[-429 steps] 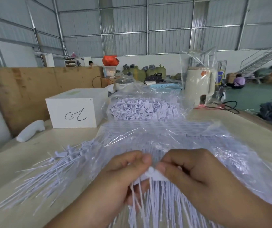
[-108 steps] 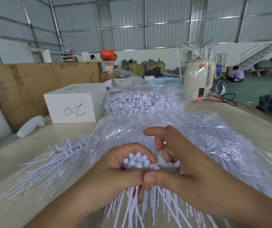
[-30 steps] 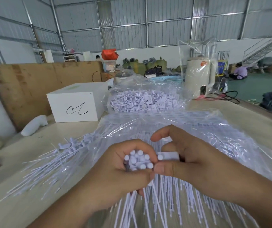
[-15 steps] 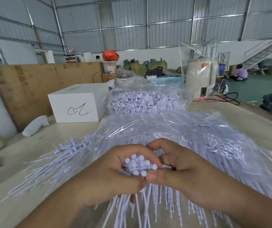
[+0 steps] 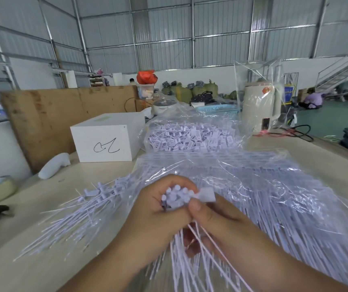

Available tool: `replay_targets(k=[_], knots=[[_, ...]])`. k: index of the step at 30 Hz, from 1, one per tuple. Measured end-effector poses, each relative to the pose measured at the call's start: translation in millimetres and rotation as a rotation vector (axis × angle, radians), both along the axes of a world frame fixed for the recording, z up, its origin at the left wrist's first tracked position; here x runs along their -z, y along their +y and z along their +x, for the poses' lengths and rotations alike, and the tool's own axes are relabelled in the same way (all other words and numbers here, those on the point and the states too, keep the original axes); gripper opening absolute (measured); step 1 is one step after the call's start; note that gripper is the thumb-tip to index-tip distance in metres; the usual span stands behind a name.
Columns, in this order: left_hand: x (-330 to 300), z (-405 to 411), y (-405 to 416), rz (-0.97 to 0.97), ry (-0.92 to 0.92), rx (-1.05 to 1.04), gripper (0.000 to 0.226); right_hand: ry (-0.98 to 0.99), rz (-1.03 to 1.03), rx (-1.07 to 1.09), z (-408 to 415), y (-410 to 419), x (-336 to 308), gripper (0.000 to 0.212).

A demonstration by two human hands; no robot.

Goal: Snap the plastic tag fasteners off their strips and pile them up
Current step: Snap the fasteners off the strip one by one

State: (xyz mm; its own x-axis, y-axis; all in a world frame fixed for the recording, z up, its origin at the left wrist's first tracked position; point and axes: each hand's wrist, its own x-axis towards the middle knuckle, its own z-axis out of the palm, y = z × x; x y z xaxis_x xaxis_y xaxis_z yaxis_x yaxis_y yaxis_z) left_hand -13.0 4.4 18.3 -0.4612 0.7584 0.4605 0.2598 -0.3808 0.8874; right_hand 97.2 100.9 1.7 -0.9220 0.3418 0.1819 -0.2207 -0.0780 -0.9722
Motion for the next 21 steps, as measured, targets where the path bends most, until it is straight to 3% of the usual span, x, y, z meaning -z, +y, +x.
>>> replay_targets(k=[5, 7, 9, 10, 12, 14, 15, 18, 21], knots=[[-6.0, -4.4, -0.9, 0.087, 0.084, -0.351, 0.023, -0.080, -0.148, -0.373, 4.7, -10.9, -5.0, 0.042], [-6.0, -3.1, -0.5, 0.089, 0.135, -0.408, 0.023, -0.085, -0.206, -0.345, 3.3, -15.5, -8.6, 0.035], [-5.6, -0.2, 1.3, 0.092, 0.159, -0.420, 0.023, -0.083, -0.227, -0.285, 0.8, -20.0, -11.6, 0.011], [-5.9, 2.0, 2.8, 0.092, 0.157, -0.412, 0.025, -0.093, -0.226, -0.263, -0.3, -21.5, -13.4, 0.015], [-7.9, 6.0, 7.3, 0.081, 0.035, -0.363, 0.041, -0.106, -0.279, -0.194, -1.5, -22.0, -15.3, 0.021], [-8.9, 7.1, 9.3, 0.057, -0.290, -0.205, 0.074, -0.131, -0.319, -0.102, -0.6, -20.9, -20.8, 0.014], [-7.8, 7.1, 8.3, 0.016, -0.417, -0.090, 0.079, -0.129, -0.305, -0.086, -0.1, -21.4, -24.6, 0.011], [-6.0, 12.1, 3.0, -0.230, -0.465, 0.184, 0.053, -0.179, -0.189, -0.077, -1.2, -18.1, -22.4, 0.016], [-4.5, 18.3, 4.0, -0.338, -0.409, 0.189, 0.017, -0.266, -0.110, -0.081, 0.3, -17.7, -20.7, 0.025]])
